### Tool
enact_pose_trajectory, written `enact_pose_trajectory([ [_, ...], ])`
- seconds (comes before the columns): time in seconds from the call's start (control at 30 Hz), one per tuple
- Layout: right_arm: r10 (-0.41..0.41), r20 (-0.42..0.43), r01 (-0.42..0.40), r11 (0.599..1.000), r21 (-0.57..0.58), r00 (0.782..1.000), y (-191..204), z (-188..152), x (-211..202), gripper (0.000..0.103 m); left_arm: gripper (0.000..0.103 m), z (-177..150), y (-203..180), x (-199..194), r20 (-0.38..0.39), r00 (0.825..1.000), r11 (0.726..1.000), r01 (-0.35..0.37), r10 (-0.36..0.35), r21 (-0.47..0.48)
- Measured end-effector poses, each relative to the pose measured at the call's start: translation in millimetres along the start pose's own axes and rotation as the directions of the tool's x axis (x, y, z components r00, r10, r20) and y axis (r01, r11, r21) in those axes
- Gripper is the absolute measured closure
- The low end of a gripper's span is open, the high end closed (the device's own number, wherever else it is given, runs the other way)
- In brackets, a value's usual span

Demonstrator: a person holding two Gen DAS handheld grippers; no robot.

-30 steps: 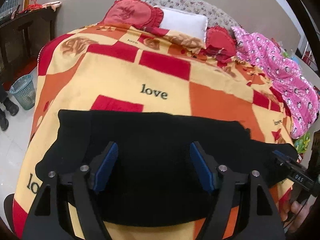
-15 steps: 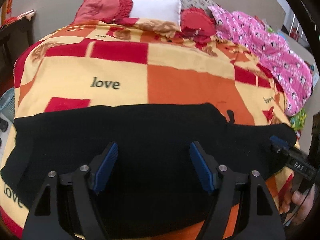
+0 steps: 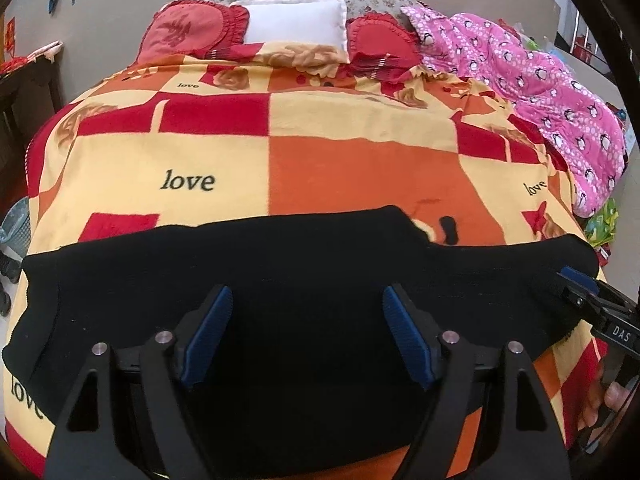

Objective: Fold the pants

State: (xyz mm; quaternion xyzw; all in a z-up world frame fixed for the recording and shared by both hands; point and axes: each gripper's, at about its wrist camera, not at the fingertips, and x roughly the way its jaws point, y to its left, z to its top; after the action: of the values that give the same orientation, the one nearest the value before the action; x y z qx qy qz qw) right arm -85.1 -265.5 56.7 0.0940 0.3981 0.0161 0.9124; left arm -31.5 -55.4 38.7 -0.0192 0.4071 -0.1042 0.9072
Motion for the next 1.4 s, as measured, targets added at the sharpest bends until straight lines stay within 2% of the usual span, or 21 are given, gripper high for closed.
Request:
enact_pose_trajectory([
  [0.17,-0.021,0.004,0.021,0.999,0.025,1.000,-19.4,-10.5,-14.8,0.027,0.026,0.2,-13.0,-0.6,-0.007,0.999,0.999,0.040,-0.040,0.007],
  [0.27,-0.020,-0.018,0.020,0.999,0.045,1.000,-31.3,-14.4,-9.2,0.027,0.026,-0.1,-26.0,5.8,-0.034,0.997,0.998,0.064,-0.064,0.014],
  [0.37,-0.014,0.003,0.014,0.998,0.060,1.000,-37.0,-13.7,-19.1,0.027,0.026,2.6,-42.6,6.8,-0.041,0.996,0.995,0.087,-0.085,0.040],
  [0.5,-0.051,0.033,0.047,0.994,0.098,0.998,-58.4,-21.6,-40.4,0.027,0.026,13.0,-74.2,10.4,-0.078,0.979,0.977,0.197,-0.191,0.081],
  [0.67,-0.146,0.039,0.138,0.978,0.158,0.989,-91.0,-35.4,-61.2,0.022,0.026,22.9,-120.2,19.2,-0.100,0.962,0.948,0.269,-0.255,0.172],
  [0.73,-0.116,0.043,0.105,0.973,0.205,0.992,-106.5,-40.5,-63.5,0.022,0.025,27.4,-141.1,25.8,-0.125,0.947,0.926,0.317,-0.296,0.204],
  [0.77,-0.105,0.039,0.094,0.971,0.219,0.994,-110.4,-41.8,-63.1,0.022,0.023,30.0,-154.7,31.8,-0.150,0.932,0.909,0.355,-0.329,0.217],
  [0.87,-0.061,0.030,0.052,0.971,0.234,0.998,-114.8,-43.0,-56.6,0.022,0.023,34.9,-184.0,46.1,-0.209,0.906,0.876,0.414,-0.369,0.250],
  [0.93,-0.050,0.033,0.041,0.974,0.223,0.998,-112.5,-42.7,-55.1,0.022,0.023,39.2,-200.5,54.0,-0.233,0.902,0.864,0.419,-0.363,0.279],
  [1.03,-0.056,0.096,0.036,0.979,0.199,0.994,-110.7,-35.0,-62.8,0.022,0.023,43.3,-208.0,56.9,-0.237,0.903,0.864,0.418,-0.360,0.282],
  [1.13,-0.026,0.104,0.010,0.988,0.156,0.994,-111.8,-18.5,-56.1,0.022,0.023,43.6,-208.1,54.8,-0.228,0.907,0.864,0.410,-0.353,0.292],
  [1.17,-0.015,0.096,0.001,0.990,0.142,0.995,-112.5,-13.9,-49.5,0.025,0.023,43.3,-206.5,53.7,-0.221,0.911,0.866,0.403,-0.349,0.297],
  [1.2,-0.007,0.080,-0.004,0.990,0.138,0.997,-112.7,-9.8,-41.8,0.032,0.023,43.9,-204.5,53.6,-0.214,0.915,0.868,0.396,-0.344,0.298],
  [1.23,0.007,0.038,-0.012,0.990,0.140,0.999,-113.5,-6.0,-30.6,0.072,0.023,44.5,-201.6,53.2,-0.207,0.918,0.873,0.389,-0.339,0.294],
  [1.27,0.001,-0.003,-0.001,0.990,0.139,1.000,-111.8,-2.8,-23.9,0.084,0.023,45.3,-197.5,53.3,-0.205,0.919,0.878,0.384,-0.336,0.285],
  [1.4,0.014,0.057,-0.019,0.995,0.094,0.998,-94.5,1.8,-56.1,0.084,0.023,49.4,-185.6,51.7,-0.190,0.924,0.889,0.374,-0.332,0.265],
])
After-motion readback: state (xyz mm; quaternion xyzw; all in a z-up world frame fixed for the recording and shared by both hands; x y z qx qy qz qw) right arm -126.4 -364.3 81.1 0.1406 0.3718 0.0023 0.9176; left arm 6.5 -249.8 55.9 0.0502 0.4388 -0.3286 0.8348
